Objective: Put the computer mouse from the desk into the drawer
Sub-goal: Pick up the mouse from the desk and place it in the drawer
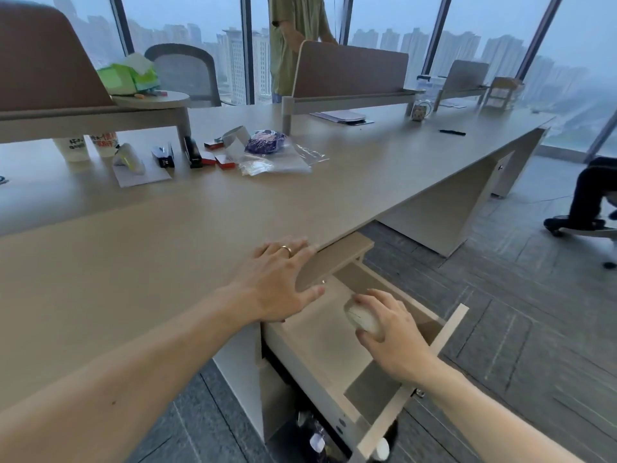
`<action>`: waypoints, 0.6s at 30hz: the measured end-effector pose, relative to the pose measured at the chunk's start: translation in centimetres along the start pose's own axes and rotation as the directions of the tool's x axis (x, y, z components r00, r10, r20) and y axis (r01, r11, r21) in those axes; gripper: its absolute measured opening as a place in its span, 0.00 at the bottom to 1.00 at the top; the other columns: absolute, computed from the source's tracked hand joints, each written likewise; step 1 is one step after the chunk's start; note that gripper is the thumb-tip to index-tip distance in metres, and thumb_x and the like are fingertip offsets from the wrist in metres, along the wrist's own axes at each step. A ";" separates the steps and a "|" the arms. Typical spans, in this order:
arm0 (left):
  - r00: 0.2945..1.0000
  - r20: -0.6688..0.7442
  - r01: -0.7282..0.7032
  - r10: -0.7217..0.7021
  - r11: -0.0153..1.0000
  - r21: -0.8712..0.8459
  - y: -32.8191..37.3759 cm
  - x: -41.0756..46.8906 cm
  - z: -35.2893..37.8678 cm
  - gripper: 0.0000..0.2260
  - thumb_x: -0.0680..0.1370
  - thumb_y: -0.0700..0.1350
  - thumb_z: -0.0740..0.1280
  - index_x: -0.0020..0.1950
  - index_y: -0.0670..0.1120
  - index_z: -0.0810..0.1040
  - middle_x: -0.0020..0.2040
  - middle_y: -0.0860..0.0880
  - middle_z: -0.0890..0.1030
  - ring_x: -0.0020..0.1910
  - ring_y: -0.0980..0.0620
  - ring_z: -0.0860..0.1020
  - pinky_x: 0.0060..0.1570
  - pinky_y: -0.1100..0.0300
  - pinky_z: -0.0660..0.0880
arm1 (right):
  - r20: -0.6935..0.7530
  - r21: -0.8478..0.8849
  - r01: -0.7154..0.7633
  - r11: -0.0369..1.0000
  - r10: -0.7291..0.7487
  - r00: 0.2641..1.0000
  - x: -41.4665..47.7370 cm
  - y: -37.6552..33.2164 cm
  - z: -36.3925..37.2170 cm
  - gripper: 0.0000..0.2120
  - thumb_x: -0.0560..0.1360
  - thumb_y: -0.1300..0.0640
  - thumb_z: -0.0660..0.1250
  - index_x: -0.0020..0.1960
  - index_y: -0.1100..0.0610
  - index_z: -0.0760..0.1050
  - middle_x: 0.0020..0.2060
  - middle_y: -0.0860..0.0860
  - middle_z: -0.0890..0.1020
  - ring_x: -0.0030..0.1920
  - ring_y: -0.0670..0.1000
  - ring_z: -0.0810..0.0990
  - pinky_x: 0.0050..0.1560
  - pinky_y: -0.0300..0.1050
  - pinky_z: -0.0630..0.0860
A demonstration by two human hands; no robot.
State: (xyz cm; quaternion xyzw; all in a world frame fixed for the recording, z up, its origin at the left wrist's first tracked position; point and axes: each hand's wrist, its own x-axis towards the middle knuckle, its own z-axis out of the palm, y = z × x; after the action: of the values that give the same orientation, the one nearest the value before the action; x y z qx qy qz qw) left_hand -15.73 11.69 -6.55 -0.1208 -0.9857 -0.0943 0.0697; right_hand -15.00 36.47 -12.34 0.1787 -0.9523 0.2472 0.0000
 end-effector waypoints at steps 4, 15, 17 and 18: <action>0.983 -0.135 -0.118 0.125 0.991 0.061 0.0 -0.6 0.6 0.36 0.75 0.67 0.60 0.79 0.54 0.58 0.80 0.53 0.61 0.79 0.52 0.54 0.77 0.51 0.51 | 0.067 0.014 -0.035 0.999 0.034 0.997 0.8 0.7 1.1 0.30 0.75 0.51 0.68 0.74 0.43 0.64 0.74 0.46 0.65 0.72 0.52 0.64 0.74 0.53 0.64; 0.994 0.096 -0.042 0.051 0.995 -0.089 -1.8 -2.4 6.5 0.46 0.75 0.65 0.66 0.81 0.50 0.43 0.82 0.54 0.45 0.80 0.55 0.46 0.73 0.62 0.48 | 0.257 -0.136 -0.111 0.985 0.143 0.956 3.2 1.0 4.9 0.25 0.72 0.63 0.67 0.69 0.54 0.72 0.63 0.52 0.71 0.62 0.56 0.72 0.64 0.53 0.75; 0.994 0.082 -0.065 0.071 0.995 -0.071 -2.0 -2.3 6.9 0.45 0.75 0.65 0.65 0.82 0.49 0.44 0.83 0.53 0.46 0.80 0.55 0.46 0.74 0.61 0.47 | 0.293 -0.149 -0.106 0.983 0.146 0.945 3.5 1.2 5.2 0.31 0.72 0.66 0.65 0.74 0.51 0.68 0.67 0.52 0.69 0.65 0.57 0.70 0.65 0.54 0.74; 0.994 0.076 -0.069 0.075 0.995 -0.072 -2.1 -2.3 7.1 0.45 0.75 0.65 0.65 0.82 0.49 0.44 0.83 0.52 0.46 0.80 0.54 0.46 0.74 0.60 0.48 | 0.310 -0.151 -0.105 0.983 0.148 0.939 3.6 1.2 5.3 0.32 0.72 0.67 0.64 0.75 0.49 0.67 0.68 0.52 0.68 0.66 0.58 0.69 0.66 0.54 0.74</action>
State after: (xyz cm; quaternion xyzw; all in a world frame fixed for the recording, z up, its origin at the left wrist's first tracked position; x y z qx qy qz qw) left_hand -14.87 10.60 -14.16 -0.1621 -0.9789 -0.1209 0.0302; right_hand -18.33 33.68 -17.27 0.1541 -0.9635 0.1508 -0.1585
